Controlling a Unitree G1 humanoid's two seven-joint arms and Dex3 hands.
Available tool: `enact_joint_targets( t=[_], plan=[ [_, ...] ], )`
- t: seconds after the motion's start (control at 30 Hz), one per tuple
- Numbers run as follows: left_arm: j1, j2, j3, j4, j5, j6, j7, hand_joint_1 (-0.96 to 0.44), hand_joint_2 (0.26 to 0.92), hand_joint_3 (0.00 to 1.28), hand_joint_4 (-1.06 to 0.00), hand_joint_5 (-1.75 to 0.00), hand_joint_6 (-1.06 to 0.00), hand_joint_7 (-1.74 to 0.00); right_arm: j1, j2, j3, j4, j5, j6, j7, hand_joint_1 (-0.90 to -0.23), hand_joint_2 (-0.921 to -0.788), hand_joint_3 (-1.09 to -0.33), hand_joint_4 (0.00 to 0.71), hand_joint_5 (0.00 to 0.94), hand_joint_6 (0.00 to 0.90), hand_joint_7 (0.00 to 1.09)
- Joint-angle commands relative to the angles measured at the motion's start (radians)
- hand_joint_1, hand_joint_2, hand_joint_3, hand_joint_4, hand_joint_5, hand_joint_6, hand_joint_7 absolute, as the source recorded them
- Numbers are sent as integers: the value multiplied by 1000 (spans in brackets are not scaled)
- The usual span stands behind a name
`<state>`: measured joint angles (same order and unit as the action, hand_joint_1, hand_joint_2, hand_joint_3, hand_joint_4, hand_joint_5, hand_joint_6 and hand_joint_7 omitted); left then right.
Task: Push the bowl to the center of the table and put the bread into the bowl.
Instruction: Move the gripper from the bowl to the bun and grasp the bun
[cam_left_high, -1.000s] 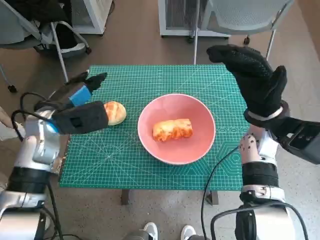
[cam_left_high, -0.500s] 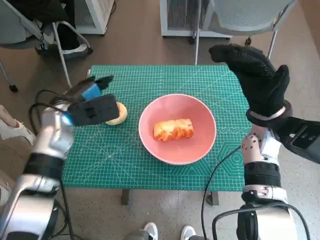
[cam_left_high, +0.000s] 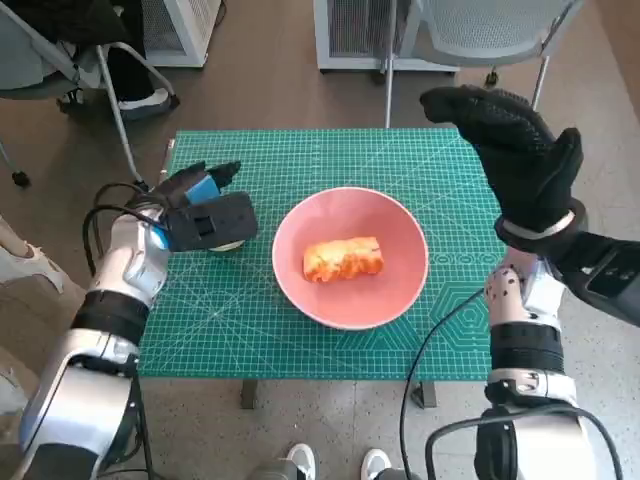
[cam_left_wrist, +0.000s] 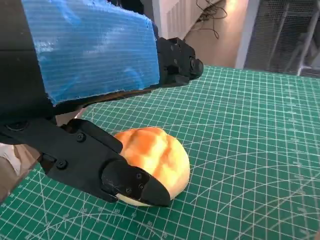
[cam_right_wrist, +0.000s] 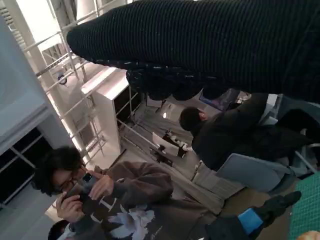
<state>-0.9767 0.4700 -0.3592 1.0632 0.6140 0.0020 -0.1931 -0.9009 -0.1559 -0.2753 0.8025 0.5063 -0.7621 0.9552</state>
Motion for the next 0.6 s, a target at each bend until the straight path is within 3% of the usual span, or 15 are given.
enact_joint_targets(
  t=[0.03,0.6],
  plan=[
    [-29,-14,-16,49,3,-16,23,-483,796,2,1,1,-164,-6,24,-12,0,-2,-6,11,7,-645,-921,-731,188,3,-1,531],
    [-49,-57,-54,140,9,5,54,-469,799,2,1,1,-183,-14,31,-17,-3,-3,-8,2,2,-648,-921,-727,190,3,-1,533]
  ],
)
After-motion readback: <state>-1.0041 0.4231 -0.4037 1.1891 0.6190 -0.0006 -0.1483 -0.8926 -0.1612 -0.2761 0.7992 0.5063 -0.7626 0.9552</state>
